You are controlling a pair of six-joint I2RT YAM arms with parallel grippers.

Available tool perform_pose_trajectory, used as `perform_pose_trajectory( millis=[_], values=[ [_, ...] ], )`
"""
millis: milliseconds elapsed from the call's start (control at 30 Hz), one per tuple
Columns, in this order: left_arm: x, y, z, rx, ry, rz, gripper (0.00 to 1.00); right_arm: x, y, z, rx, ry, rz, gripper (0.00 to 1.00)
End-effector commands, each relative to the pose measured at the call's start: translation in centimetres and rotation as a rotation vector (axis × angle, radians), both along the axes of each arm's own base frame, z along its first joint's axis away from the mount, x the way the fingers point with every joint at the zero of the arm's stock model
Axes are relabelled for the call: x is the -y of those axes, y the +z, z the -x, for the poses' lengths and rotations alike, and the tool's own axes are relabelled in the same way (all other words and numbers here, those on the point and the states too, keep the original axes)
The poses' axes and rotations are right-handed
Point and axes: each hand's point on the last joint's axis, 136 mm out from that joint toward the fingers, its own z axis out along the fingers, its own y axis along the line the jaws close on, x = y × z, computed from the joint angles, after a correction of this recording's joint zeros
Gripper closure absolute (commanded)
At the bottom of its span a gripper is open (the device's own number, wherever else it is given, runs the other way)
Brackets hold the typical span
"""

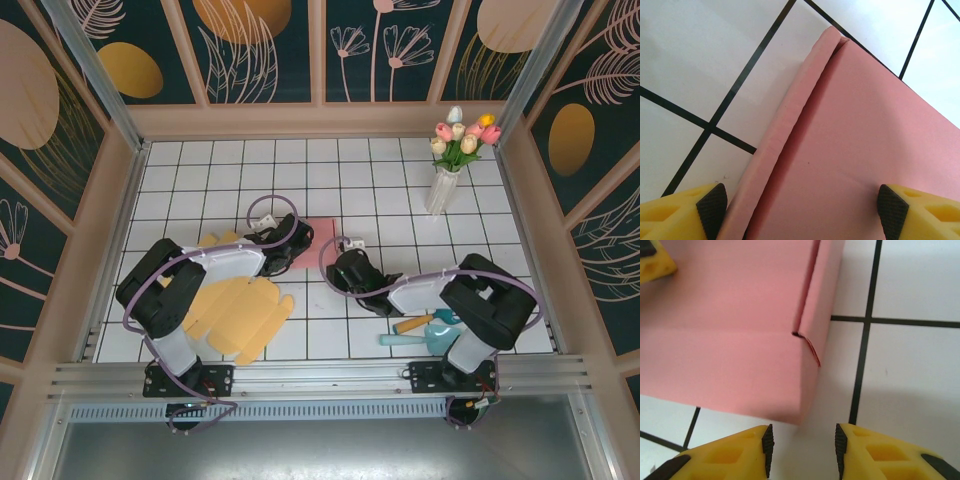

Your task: Fold the paper box

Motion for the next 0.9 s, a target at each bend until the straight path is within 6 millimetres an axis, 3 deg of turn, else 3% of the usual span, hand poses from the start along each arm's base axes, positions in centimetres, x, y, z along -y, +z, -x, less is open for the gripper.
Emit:
perform_pose_trajectory(
  millis=[0, 200, 367, 533, 867],
  values=[
    [-2.9, -4.8, 3.2, -0.180, 0.002, -0.128, 0.20, 0.0, 1.0, 0.7, -0.020, -0.002, -0.031, 0.61],
    [-3.0, -4.9, 3.1, -0.181, 0.006, -0.130, 0.20, -0.9, 3.0, 0.6, -0.003, -0.009, -0.093, 0.67],
    [-2.8, -4.9, 3.1, -0.183, 0.005, -0.126, 0.21, -1.5, 3.4, -0.3, 0.008, -0.015, -0.076, 0.87],
    [-2.8, -4.9, 3.1, -0.184, 0.005, -0.121, 0.21, -1.8, 3.0, -1.9, 0.021, -0.031, -0.067, 0.88],
    [-2.5, -5.2, 3.0, -0.186, -0.008, -0.118, 0.22, -1.0, -0.1, -5.2, -0.010, -0.068, -0.087, 0.88]
  ],
)
